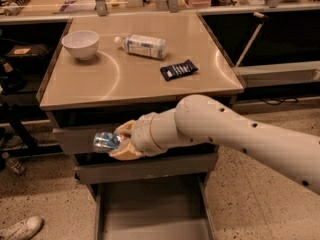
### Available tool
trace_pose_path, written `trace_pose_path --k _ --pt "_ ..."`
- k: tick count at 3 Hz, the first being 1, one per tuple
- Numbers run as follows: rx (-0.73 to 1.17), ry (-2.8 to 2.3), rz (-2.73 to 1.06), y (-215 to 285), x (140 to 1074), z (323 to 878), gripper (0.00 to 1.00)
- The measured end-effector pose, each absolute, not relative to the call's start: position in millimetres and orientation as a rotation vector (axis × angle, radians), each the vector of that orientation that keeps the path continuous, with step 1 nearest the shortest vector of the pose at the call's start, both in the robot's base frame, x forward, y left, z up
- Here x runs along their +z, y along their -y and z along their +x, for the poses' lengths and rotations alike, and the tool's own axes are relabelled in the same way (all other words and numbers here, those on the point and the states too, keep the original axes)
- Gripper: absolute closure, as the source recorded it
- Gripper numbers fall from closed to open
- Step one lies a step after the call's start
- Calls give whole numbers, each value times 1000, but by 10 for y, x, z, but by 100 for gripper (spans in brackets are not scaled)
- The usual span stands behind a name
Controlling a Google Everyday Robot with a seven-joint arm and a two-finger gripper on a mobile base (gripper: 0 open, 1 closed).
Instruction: Pick redbull can from bottom drawer and place on counter
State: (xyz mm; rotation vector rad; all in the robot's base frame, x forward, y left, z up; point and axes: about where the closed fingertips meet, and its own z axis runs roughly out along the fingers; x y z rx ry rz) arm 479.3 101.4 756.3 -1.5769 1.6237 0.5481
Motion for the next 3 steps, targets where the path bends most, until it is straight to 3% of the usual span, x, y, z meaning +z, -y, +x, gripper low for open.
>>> trace_pose_path --k 2,3 --pt "482 -1530 -1639 -1315 8335 5404 100" --pt "479 -1510 -1639 -1388 8435 5453 100"
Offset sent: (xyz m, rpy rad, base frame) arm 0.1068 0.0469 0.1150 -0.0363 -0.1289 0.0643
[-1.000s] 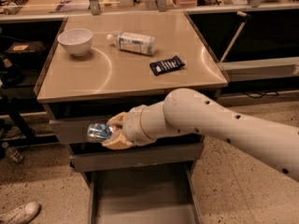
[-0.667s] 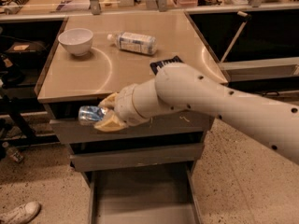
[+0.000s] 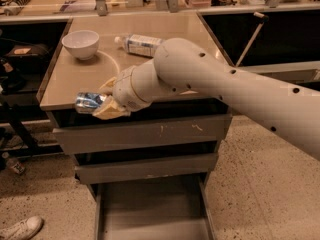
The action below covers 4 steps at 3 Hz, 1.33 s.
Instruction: Pick redbull can from bottom drawer and place on counter
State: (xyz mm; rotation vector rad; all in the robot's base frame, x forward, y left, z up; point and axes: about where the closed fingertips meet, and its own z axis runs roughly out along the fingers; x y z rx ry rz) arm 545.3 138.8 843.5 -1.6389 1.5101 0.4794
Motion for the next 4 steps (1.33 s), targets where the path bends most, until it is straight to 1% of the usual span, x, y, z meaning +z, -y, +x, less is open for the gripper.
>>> trace_pose_path --k 1,2,4 --pt "502 -1506 -1617 -1373 8422 5588 100" --pt "526 -1474 -1618 -1433 8462 5858 100" --pt "531 -1442 -1727 -1687 8562 6677 100"
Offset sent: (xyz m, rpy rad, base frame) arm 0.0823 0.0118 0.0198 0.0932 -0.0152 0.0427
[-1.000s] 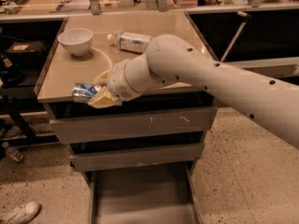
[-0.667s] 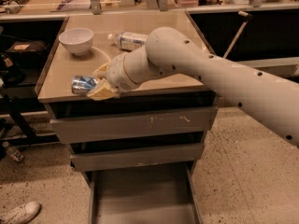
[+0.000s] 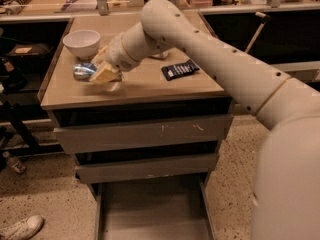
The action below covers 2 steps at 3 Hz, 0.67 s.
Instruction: Pick redbull can from bottom drawer and place on counter
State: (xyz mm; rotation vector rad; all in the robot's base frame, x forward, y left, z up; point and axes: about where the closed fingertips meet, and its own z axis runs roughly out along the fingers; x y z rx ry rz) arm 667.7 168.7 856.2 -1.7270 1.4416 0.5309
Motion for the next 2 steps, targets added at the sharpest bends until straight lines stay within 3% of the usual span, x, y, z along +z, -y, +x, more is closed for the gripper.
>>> trace_pose_path --k 2 --pt "501 -1443 -1795 -1795 8510 7210 100"
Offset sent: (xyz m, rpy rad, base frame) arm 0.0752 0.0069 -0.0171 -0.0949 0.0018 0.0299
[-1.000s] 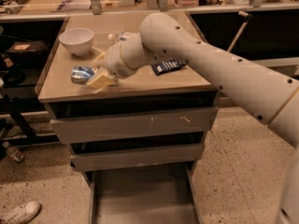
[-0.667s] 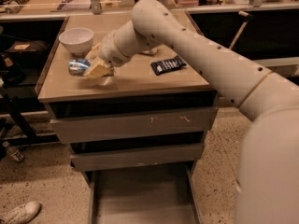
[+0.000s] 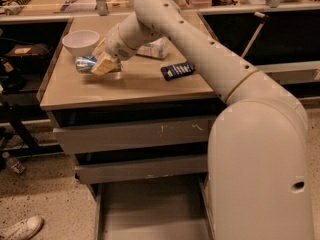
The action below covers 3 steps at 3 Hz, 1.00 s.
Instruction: Pick redbull can from bottom drawer and place on counter
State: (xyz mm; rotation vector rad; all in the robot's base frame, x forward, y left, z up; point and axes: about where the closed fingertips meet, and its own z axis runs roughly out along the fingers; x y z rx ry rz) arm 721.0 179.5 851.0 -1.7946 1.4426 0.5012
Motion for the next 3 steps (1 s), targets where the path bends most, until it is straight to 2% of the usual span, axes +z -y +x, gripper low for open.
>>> trace_pose_path --k 1,3 --pt "501 -1442 -1794 -1794 8517 7219 81" --pt "501 -1442 -1794 -1795 8516 7219 35"
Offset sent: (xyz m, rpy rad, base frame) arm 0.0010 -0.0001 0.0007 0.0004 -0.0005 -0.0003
